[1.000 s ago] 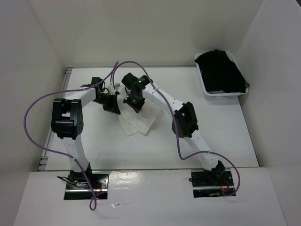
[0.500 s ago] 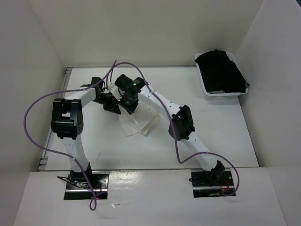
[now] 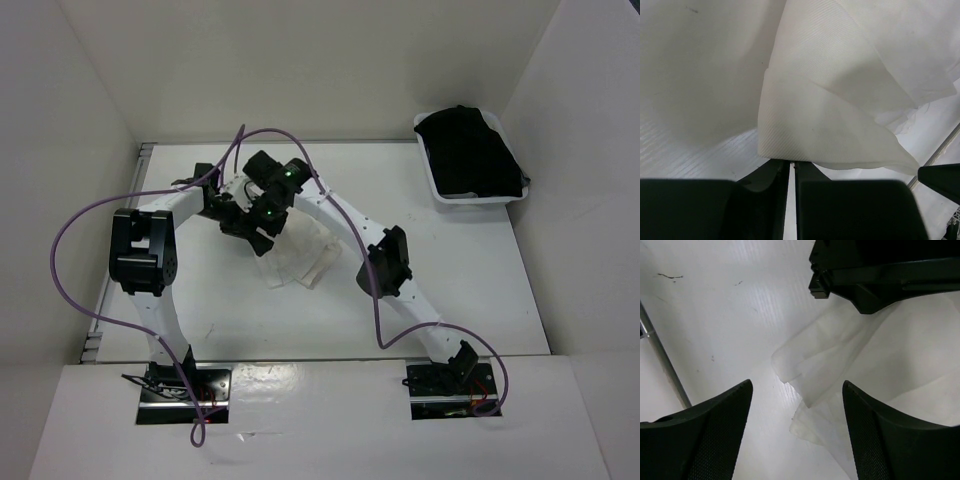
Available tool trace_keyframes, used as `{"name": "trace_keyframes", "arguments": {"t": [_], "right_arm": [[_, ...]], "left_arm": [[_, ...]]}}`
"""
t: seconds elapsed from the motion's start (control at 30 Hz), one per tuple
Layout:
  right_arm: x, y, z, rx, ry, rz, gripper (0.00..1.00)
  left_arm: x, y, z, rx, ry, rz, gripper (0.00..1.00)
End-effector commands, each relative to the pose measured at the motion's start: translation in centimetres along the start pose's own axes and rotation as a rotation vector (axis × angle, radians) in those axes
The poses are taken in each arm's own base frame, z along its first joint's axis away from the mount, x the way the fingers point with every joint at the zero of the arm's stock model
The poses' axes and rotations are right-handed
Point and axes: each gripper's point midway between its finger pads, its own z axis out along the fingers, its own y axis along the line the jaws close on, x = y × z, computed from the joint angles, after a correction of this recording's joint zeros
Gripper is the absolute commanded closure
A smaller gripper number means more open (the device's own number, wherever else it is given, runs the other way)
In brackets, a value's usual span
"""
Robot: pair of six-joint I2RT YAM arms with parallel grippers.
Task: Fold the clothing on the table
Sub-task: Fold the skirt
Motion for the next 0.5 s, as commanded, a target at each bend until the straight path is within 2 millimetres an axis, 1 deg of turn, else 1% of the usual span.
{"name": "trace_keyframes", "arguments": {"t": [0.0, 0.03, 0.07, 0.1, 0.13, 0.17, 0.2, 0.23, 0.27, 0.3, 0.33, 0.37, 0.4, 0.43, 0.47], "right_arm": [[-2.6, 3.0, -4.6, -0.053, -0.099, -0.099, 0.21], [-3.1, 3.3, -6.3, -0.035, -0.123, -0.125, 0.21], [-3.1, 3.1, -7.2, -0.027, -0.132, -0.130, 0.20], [-2.6, 3.1, -7.6, -0.018, -0.120, -0.125, 0.19], [-2.6, 2.8, -8.7, 0.001, -0.128, -0.131, 0.18], [-2.3, 2.4, -10.8, 0.028, -0.144, -0.134, 0.17], [-2.0, 2.0, -12.1, 0.055, -0.148, -0.125, 0.17], [-1.4, 0.9, -13.3, 0.111, -0.139, -0.123, 0.15], [0.1, -0.6, -15.6, 0.160, -0.134, -0.083, 0.13], [0.4, -2.0, -16.9, 0.214, -0.157, -0.068, 0.13], [1.5, -3.8, -18.4, 0.288, -0.157, -0.022, 0.12], [4.3, -5.8, -20.9, 0.353, -0.158, 0.063, 0.11], [5.8, -7.1, -22.4, 0.407, -0.164, 0.097, 0.11], [6.8, -9.2, -24.3, 0.512, -0.189, 0.136, 0.09], [10.3, -10.5, -23.8, 0.547, -0.138, 0.206, 0.08]], "left_arm": [[-0.7, -0.7, -1.6, -0.012, -0.023, 0.005, 0.87], [-0.9, -0.4, -2.1, -0.028, -0.035, 0.015, 0.82], [-0.9, -0.7, -3.2, -0.034, -0.041, 0.018, 0.72], [-0.8, 0.2, -4.4, -0.060, -0.051, 0.001, 0.65], [-1.3, 0.3, -6.0, -0.092, -0.077, 0.014, 0.57], [-1.0, 0.4, -7.3, -0.108, -0.073, 0.017, 0.49], [-0.9, 1.4, -9.0, -0.142, -0.095, -0.014, 0.31], [-0.8, 1.7, -10.4, -0.174, -0.108, -0.012, 0.24], [-0.6, 1.5, -12.7, -0.230, -0.128, 0.009, 0.19], [-0.6, 1.4, -14.1, -0.261, -0.149, 0.008, 0.13], [-0.8, 1.3, -17.1, -0.346, -0.204, 0.036, 0.00], [-1.0, 1.0, -18.7, -0.393, -0.236, 0.050, 0.00], [-0.8, 0.6, -19.7, -0.430, -0.256, 0.064, 0.00], [-0.5, -0.4, -21.9, -0.486, -0.317, 0.092, 0.00], [-0.4, -0.4, -23.3, -0.541, -0.357, 0.095, 0.00]]}}
